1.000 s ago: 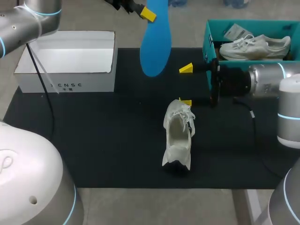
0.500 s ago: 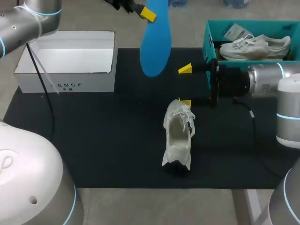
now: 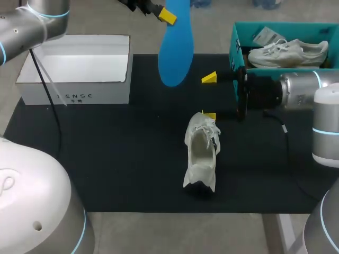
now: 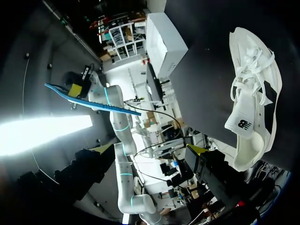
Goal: Take the shoe out of the shoebox, open the shoe tongue, remove and reinsert the insole, then place the shoe into the shoebox
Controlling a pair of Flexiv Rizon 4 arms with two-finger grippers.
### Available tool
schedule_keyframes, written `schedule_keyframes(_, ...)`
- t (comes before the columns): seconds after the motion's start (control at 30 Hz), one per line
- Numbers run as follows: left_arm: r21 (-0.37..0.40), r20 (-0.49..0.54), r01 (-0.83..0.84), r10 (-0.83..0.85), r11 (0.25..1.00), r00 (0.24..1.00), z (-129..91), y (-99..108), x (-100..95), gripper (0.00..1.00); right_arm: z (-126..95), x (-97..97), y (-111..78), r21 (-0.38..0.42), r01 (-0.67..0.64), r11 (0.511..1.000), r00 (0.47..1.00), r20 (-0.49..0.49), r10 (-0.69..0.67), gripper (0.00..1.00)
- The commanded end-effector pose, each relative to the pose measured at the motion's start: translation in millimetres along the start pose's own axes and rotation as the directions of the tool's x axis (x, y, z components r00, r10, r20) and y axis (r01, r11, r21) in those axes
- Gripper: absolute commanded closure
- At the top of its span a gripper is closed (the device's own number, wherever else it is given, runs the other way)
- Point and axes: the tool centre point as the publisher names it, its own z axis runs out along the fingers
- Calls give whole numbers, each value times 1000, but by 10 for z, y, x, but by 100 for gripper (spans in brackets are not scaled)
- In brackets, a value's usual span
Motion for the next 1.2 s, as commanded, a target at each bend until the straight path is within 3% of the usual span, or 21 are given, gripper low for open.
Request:
schedule_keyframes(0.03,1,2,0,0,1000,1000,2,6,5,100,10,-7,1,-1,0,1000,1000,0,0,0)
schedule_keyframes(0.3,1,2,0,0,1000,1000,2,6,5,100,10,-7,1,-1,0,1000,1000,0,0,0)
schedule_keyframes(0.37,17,64,-112,110,994,992,-7,47,97,100,10,-7,1,-1,0,1000,1000,0,0,0)
schedule_keyframes(0.5,35,109,-308,303,951,947,-38,312,189,100,10,-7,1,-1,0,1000,1000,0,0,0)
schedule_keyframes(0.67,133,197,-455,427,880,883,-64,755,208,100,10,-7,1,-1,0,1000,1000,0,0,0)
schedule_keyframes(0.8,145,203,-543,512,827,835,-7,1055,199,100,10,-7,1,-1,0,1000,1000,0,0,0)
schedule_keyframes(0.87,127,205,-583,554,802,807,-66,1083,158,100,10,-7,1,-1,0,1000,1000,0,0,0)
schedule_keyframes(1.03,141,198,-600,571,788,797,60,1323,112,100,10,-7,1,-1,0,1000,1000,0,0,0)
schedule_keyframes(1.2,123,230,-623,588,772,775,144,1361,117,100,10,-7,1,-1,0,1000,1000,0,0,0)
